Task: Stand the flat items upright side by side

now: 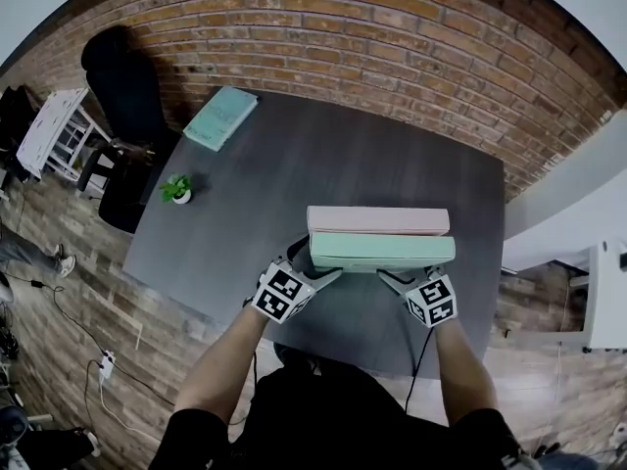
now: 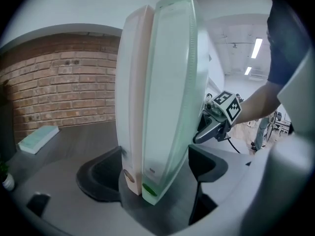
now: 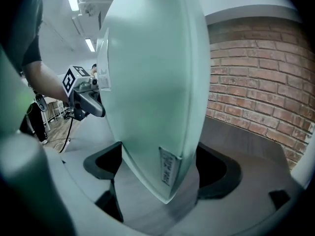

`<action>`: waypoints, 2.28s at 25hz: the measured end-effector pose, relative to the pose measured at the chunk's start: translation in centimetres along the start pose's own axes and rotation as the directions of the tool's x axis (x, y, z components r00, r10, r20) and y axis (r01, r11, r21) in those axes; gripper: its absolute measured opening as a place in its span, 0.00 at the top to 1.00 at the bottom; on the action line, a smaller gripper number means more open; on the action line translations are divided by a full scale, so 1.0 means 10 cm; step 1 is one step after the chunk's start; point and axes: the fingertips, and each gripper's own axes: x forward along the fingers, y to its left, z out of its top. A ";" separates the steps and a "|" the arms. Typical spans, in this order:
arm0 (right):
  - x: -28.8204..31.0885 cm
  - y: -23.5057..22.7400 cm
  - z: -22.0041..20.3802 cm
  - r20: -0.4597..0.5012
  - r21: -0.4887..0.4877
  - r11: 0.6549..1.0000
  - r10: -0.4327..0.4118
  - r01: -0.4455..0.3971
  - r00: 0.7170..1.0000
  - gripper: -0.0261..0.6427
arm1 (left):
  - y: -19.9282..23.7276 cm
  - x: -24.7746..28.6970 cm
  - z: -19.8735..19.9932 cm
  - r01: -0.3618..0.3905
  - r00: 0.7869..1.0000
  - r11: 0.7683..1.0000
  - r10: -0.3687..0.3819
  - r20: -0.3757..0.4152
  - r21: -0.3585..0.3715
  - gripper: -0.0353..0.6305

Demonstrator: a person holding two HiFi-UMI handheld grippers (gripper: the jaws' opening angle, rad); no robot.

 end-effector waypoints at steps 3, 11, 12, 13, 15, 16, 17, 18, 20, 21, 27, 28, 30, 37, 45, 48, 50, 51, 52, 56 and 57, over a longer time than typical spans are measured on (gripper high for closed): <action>0.02 -0.03 0.01 -0.009 0.016 1.000 0.001 -0.001 1.000 0.25 | 0.02 0.02 0.02 0.001 1.000 1.000 -0.002 -0.010 -0.009 0.29; -0.04 -0.04 -0.02 0.003 0.056 0.998 0.028 -0.028 1.000 0.26 | 0.00 0.00 0.00 0.022 0.999 1.000 -0.021 -0.049 0.008 0.29; -0.05 -0.04 -0.02 0.005 0.058 0.998 0.031 -0.031 1.000 0.26 | 0.00 0.00 0.00 0.022 0.998 1.000 -0.022 -0.052 0.007 0.29; -0.05 -0.05 -0.02 0.008 0.060 0.998 0.034 -0.034 0.999 0.26 | 0.00 0.00 -0.01 0.021 0.998 1.000 -0.020 -0.053 0.005 0.29; -0.07 -0.06 -0.02 0.012 0.061 0.997 0.040 -0.040 0.999 0.26 | 0.00 0.00 -0.02 0.015 0.998 1.000 -0.015 -0.057 0.000 0.29; -0.08 -0.07 -0.02 0.013 0.061 0.997 0.043 -0.044 0.999 0.26 | 0.00 -0.01 -0.02 0.012 0.998 1.000 -0.012 -0.058 -0.004 0.29; -0.09 -0.07 -0.03 0.013 0.061 0.997 0.046 -0.047 0.999 0.26 | 0.00 -0.01 -0.03 0.009 0.998 1.000 -0.010 -0.060 -0.008 0.29; -0.10 -0.08 -0.03 0.013 0.061 0.997 0.050 -0.050 0.999 0.26 | 0.00 -0.01 -0.03 0.007 0.998 1.000 -0.008 -0.063 -0.013 0.29; -0.11 -0.08 -0.04 0.012 0.061 0.996 0.057 -0.058 0.998 0.26 | 0.01 -0.02 -0.05 0.004 0.998 1.000 -0.005 -0.067 -0.024 0.29; -0.11 -0.09 -0.04 0.013 0.060 0.996 0.061 -0.061 0.998 0.26 | 0.01 -0.02 -0.05 -0.001 0.998 1.000 -0.001 -0.068 -0.028 0.29; -0.14 -0.12 -0.02 0.016 0.042 0.995 0.087 -0.087 0.996 0.26 | 0.02 -0.05 -0.08 -0.034 0.996 0.999 0.030 -0.084 -0.037 0.29; -0.14 -0.12 -0.02 0.017 0.039 0.995 0.092 -0.093 0.996 0.26 | 0.03 -0.07 -0.08 -0.039 0.996 0.998 0.036 -0.086 -0.038 0.29; -0.15 -0.12 -0.03 0.016 0.031 0.994 0.102 -0.103 0.995 0.26 | 0.03 -0.09 -0.08 -0.051 0.996 0.998 0.048 -0.081 -0.042 0.29; -0.27 -0.14 -0.08 0.022 0.068 0.995 0.072 -0.073 0.997 0.25 | 0.00 -0.24 -0.08 -0.070 0.997 0.994 0.066 -0.044 -0.085 0.29; -0.82 -0.13 -0.02 0.087 0.254 0.965 -0.085 0.060 0.993 0.26 | -0.04 -0.67 -0.03 -0.085 0.995 0.986 0.091 0.042 -0.144 0.31; -1.04 0.02 0.02 0.109 0.316 0.944 -0.134 0.093 0.985 0.27 | -0.10 -0.92 -0.01 -0.086 0.991 0.981 0.102 0.089 -0.172 0.37; -1.15 0.18 0.04 0.125 0.349 0.931 -0.158 0.106 0.979 0.30 | -0.14 -1.06 -0.04 -0.091 0.989 0.981 0.110 0.103 -0.173 0.41; -1.20 0.26 0.04 0.135 0.366 0.924 -0.166 0.107 0.977 0.31 | -0.16 -1.11 -0.07 -0.096 0.988 0.980 0.115 0.106 -0.173 0.43; -1.24 0.35 0.04 0.142 0.380 0.919 -0.173 0.108 0.975 0.32 | -0.19 -1.16 -0.10 -0.101 0.987 0.979 0.121 0.108 -0.178 0.45; -1.44 0.63 0.07 0.163 0.401 0.908 -0.198 0.118 0.967 0.41 | -0.34 -1.37 -0.13 -0.101 0.982 0.975 0.129 0.135 -0.197 0.52; -1.48 0.67 0.11 0.174 0.402 0.908 -0.205 0.120 0.963 0.44 | -0.37 -1.42 -0.10 -0.102 0.981 0.977 0.130 0.144 -0.190 0.53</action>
